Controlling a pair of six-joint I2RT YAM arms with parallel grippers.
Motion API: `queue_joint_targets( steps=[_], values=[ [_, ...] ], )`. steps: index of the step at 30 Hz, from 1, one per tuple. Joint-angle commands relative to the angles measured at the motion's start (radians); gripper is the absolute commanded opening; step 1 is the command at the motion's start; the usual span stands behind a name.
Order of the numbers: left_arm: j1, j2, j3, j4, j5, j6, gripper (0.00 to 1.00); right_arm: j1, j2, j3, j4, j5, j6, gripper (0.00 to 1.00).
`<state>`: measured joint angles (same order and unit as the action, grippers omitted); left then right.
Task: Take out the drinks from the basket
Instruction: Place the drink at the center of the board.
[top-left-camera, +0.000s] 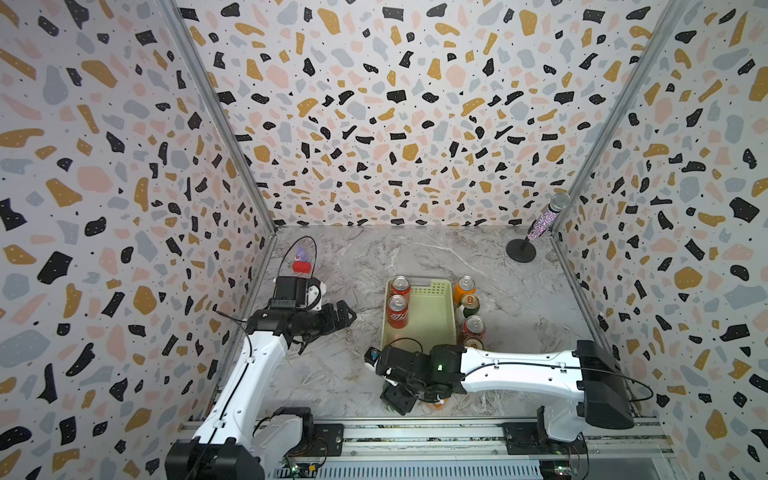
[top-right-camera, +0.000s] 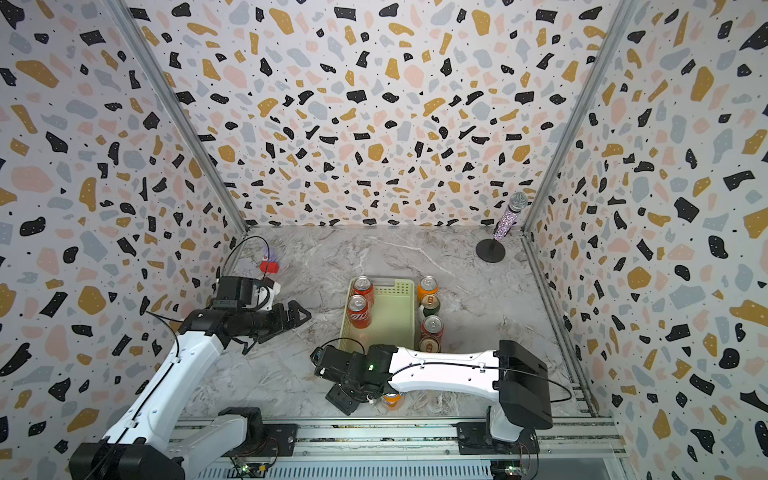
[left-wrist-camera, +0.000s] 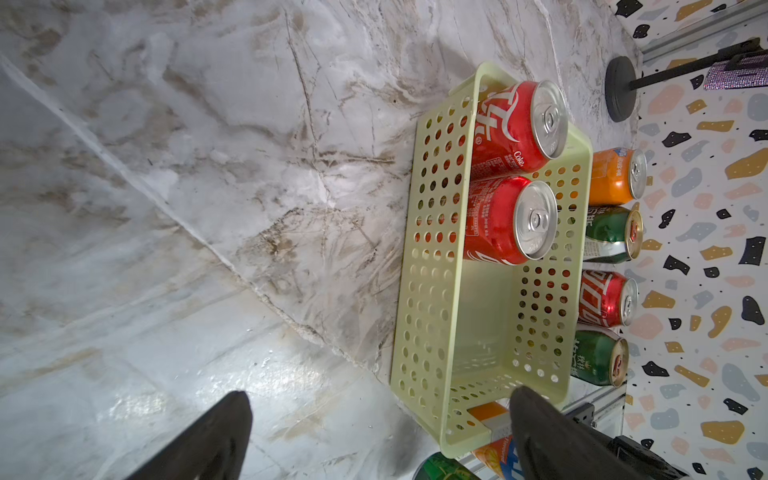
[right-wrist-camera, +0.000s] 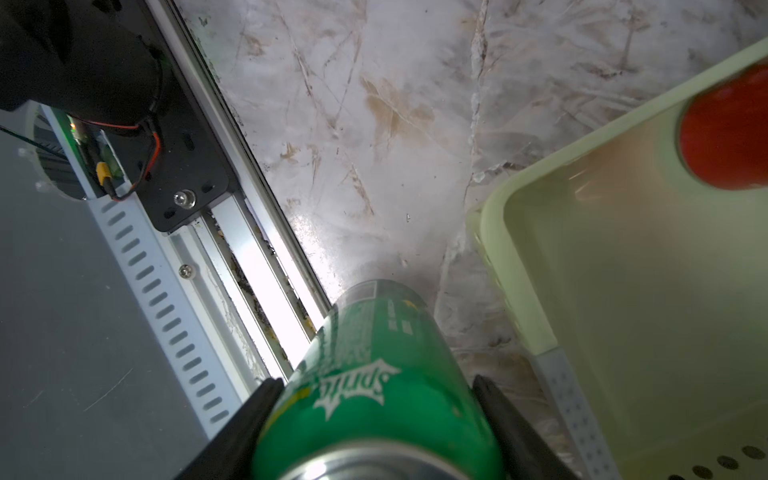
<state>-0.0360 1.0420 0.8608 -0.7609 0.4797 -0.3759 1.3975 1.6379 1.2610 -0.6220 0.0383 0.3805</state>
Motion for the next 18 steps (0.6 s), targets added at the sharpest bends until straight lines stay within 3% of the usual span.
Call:
queue_joint_targets(
  steps=[1,18],
  values=[
    [-0.003,-0.003,0.018,-0.003,-0.005,0.020,1.00,0.013,0.000,0.019,0.034,0.044,0.017,0.23],
    [-0.002,0.003,0.020,-0.004,0.000,0.020,1.00,0.023,0.075,-0.011,0.075,0.060,0.021,0.21]
  ],
)
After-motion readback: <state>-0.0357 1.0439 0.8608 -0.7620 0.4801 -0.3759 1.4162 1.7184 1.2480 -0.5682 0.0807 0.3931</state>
